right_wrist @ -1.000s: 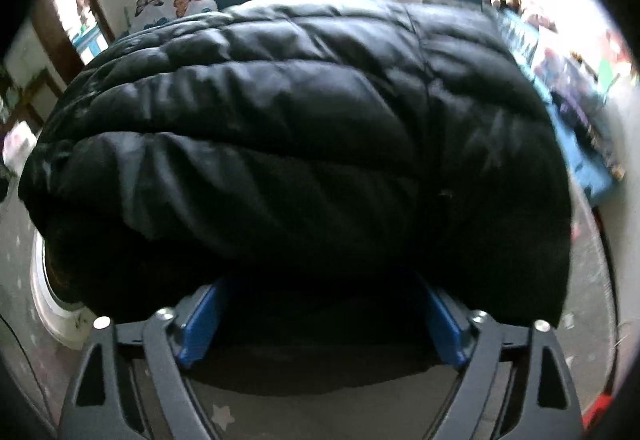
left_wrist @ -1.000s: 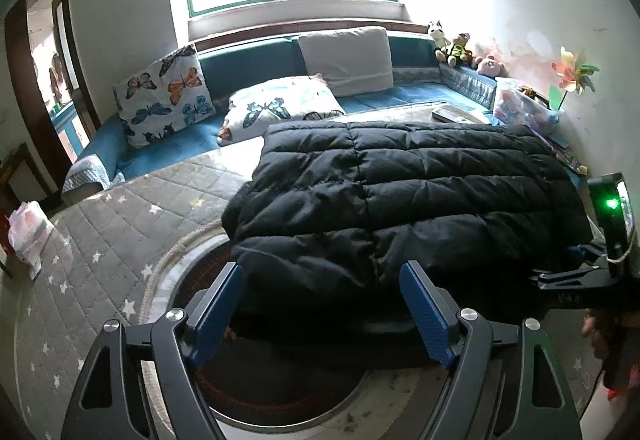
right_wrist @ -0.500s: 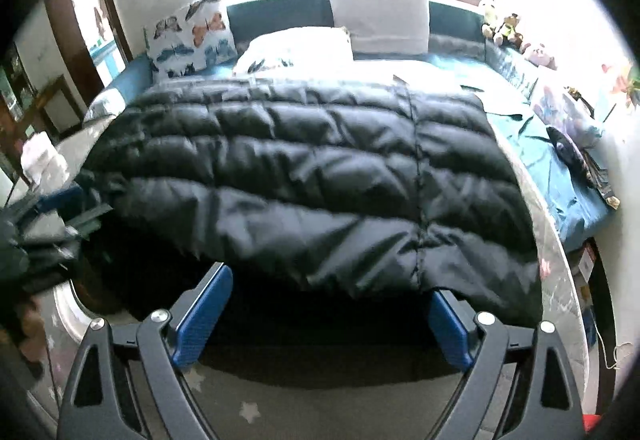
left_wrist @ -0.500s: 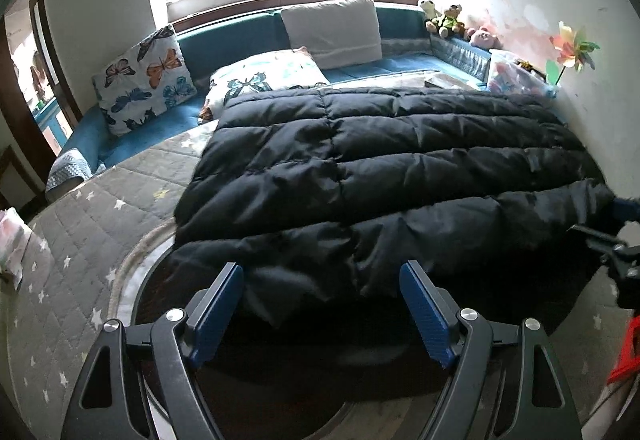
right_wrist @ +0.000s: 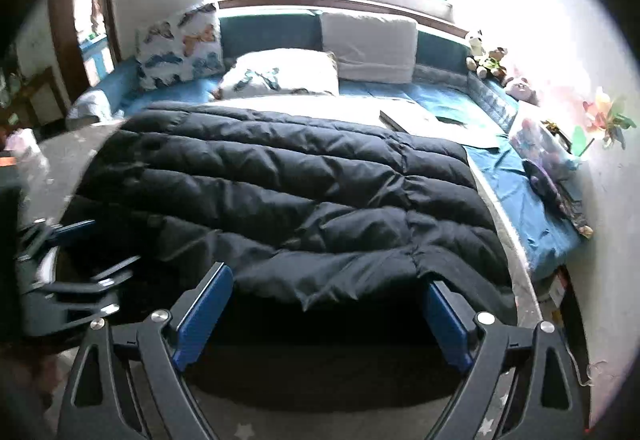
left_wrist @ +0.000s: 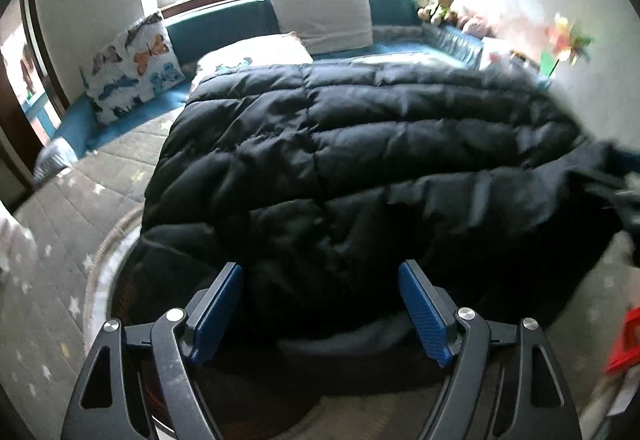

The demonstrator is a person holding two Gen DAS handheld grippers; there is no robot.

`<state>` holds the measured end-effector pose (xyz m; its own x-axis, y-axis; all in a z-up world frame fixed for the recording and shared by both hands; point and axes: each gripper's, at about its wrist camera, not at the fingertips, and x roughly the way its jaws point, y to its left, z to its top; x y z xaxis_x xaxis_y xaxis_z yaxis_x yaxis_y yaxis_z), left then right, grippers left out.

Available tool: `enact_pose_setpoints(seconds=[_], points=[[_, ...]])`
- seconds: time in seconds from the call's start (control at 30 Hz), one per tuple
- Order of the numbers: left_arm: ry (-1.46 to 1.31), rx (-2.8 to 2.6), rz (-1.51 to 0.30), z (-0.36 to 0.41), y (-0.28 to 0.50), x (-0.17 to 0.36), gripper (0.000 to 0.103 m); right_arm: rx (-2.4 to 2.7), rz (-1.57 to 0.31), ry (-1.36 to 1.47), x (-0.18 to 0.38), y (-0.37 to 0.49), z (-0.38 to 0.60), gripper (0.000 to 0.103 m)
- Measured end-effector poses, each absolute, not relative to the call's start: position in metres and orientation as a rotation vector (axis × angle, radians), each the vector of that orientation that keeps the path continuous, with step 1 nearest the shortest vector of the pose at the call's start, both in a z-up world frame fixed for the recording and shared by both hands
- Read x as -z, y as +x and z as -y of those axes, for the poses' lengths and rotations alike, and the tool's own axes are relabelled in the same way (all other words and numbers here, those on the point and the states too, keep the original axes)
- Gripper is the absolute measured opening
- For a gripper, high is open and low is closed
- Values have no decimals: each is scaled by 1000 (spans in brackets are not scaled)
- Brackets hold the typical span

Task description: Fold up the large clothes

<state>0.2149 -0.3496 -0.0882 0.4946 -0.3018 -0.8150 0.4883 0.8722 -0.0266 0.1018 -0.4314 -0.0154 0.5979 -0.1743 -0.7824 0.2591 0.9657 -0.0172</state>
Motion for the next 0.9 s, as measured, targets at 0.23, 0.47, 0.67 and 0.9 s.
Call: enact_pose_setpoints(seconds=[0.23,0.47,0.67,0.9], points=[[147,541,-861,347,224,46,84,269,-833,50,-16,74,419,100],[125,506,-865,345,261,28,84,221,-764,1,-67,80,426,100],[132,483,-896,343,303,31,84,189,-851,-33,-39,146,440,100],[96,485,-940,334,346,61,84,158,-933,32,16,199,464,100]])
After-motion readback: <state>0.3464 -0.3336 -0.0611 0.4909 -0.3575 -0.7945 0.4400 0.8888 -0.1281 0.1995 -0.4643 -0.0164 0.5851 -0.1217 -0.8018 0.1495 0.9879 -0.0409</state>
